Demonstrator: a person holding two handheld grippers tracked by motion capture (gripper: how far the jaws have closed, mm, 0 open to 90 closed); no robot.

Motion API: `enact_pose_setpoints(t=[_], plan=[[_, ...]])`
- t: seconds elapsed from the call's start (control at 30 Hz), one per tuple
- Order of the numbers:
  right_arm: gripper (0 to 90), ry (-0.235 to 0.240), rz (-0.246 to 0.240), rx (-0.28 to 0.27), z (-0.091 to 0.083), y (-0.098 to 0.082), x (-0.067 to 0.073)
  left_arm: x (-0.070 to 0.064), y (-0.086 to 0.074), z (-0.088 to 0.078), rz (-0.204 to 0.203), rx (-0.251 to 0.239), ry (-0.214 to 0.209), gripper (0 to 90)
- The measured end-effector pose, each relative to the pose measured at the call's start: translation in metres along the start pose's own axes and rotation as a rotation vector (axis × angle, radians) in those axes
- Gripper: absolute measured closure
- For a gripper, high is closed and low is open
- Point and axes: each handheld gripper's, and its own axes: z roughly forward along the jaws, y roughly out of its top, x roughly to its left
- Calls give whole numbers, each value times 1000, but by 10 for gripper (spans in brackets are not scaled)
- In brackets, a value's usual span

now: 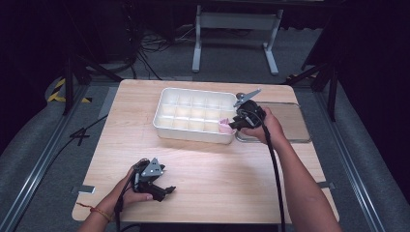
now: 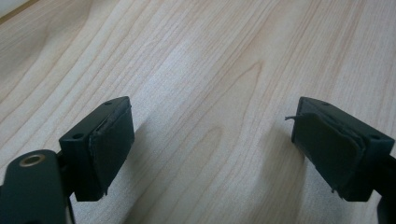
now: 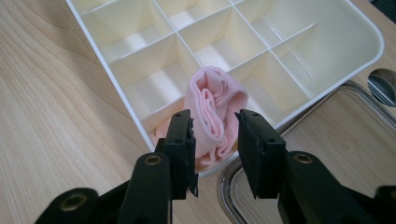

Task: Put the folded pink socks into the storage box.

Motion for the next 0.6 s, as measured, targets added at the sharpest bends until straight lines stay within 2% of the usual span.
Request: enact_pose_setpoints(t=[0.2,0.6], plan=[[635,-26,-15,-13,-10,-4,4,0,0,0,0,0,0,133],[599,-32,-37,-34,-25,-15,12,0,0,0,0,1,0,133]])
